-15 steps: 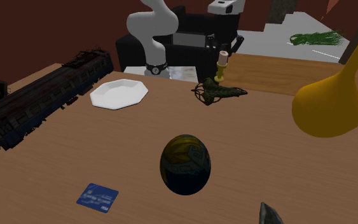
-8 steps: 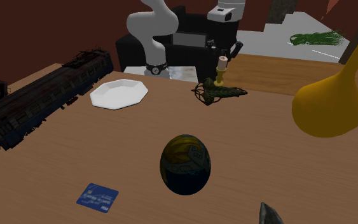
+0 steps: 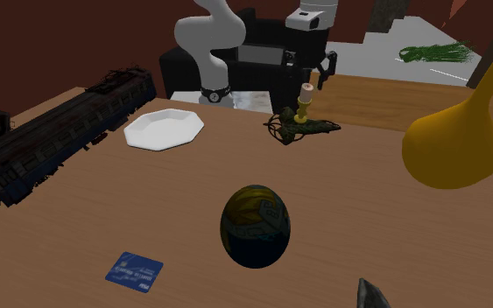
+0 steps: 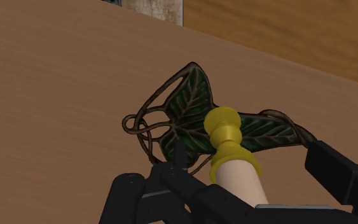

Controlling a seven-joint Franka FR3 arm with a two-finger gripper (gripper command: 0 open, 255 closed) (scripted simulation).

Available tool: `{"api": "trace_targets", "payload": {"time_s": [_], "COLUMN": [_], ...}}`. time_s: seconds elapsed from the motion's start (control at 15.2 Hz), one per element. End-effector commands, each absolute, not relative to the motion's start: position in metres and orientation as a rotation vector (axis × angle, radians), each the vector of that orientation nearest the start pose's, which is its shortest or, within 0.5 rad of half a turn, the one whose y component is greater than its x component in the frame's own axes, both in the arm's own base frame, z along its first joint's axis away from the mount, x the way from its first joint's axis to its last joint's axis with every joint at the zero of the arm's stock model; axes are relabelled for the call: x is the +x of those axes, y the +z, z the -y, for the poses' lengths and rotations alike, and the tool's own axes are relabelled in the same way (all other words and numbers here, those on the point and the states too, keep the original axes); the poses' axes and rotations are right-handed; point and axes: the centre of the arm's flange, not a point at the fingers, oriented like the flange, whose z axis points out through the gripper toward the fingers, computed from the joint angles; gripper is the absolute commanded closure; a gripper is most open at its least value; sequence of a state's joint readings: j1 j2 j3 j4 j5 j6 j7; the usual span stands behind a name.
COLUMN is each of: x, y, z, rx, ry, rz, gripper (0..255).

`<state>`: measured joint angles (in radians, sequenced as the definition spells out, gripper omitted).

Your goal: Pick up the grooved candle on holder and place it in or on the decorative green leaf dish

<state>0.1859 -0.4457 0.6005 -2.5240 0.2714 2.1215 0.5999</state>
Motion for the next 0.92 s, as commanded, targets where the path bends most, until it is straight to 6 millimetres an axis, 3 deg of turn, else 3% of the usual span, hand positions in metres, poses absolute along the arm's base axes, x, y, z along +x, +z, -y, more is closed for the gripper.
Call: {"api": "trace_targets", "payload": {"time_s": [0.0, 0.07, 0.33, 0.86], "x": [0.285, 0.285, 0.285, 0.285], "y": [0.403, 0.403, 0.453, 0.453], "z": [-0.301, -0.301, -0.302, -0.302], "rx": [-3.16, -3.16, -3.16, -3.16], "ry": [-0.005, -0.005, -0.005, -0.005], "rz": [-0.012, -0.012, -0.012, -0.012], "gripper": [0, 0, 0, 0]}}
